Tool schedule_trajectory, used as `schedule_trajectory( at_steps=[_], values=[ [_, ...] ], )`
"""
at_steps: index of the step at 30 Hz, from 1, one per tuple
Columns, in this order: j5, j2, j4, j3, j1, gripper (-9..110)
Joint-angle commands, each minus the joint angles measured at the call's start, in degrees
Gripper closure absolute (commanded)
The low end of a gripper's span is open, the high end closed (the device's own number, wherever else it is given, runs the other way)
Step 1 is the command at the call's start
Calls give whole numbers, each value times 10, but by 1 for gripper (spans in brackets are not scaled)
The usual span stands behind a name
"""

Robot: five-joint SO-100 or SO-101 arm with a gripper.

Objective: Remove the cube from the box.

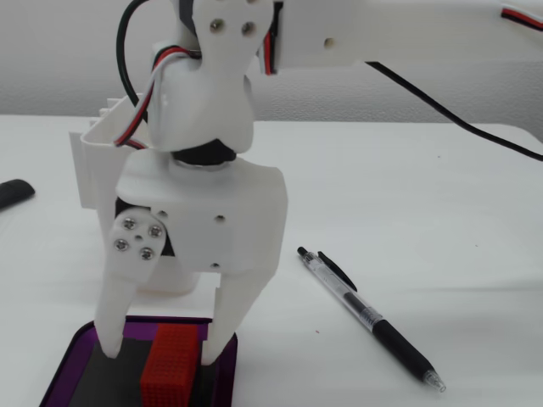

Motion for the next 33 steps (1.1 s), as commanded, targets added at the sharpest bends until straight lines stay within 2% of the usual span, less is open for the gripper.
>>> schedule_trajectory(
  at_steps=[1,33],
  values=[
    [0,16,5,-23,9,81],
    [-1,9,5,-14,6,86]
  ],
)
